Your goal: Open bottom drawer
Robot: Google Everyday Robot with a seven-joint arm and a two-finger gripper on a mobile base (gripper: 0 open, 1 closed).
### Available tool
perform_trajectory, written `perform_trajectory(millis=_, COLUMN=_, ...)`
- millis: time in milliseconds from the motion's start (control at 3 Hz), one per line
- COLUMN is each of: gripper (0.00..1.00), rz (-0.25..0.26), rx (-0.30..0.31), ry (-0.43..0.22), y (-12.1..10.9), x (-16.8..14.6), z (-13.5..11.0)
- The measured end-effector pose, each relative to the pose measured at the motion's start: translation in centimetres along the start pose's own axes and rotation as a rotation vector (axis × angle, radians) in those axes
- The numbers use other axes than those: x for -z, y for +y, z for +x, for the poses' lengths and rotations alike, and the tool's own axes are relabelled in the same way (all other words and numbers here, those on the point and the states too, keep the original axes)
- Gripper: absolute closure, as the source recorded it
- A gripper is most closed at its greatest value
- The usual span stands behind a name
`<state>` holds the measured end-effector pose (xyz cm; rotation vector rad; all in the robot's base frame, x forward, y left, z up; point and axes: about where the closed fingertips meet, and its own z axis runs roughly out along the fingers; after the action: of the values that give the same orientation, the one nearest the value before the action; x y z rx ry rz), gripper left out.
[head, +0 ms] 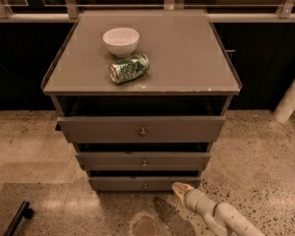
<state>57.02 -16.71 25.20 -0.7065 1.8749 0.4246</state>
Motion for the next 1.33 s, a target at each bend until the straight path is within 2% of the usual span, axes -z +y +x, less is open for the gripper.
perform_trajectory(millis=333, gripper=1.00, rz=0.027, rx=-0.009, ry=0.002, y=-0.6, x=-1.2, z=0.8)
perform_trajectory(millis=1333, gripper=1.00, rz=0.111, rx=0.021, ry=-0.009, y=-5.7, x=-7.3, z=1.3)
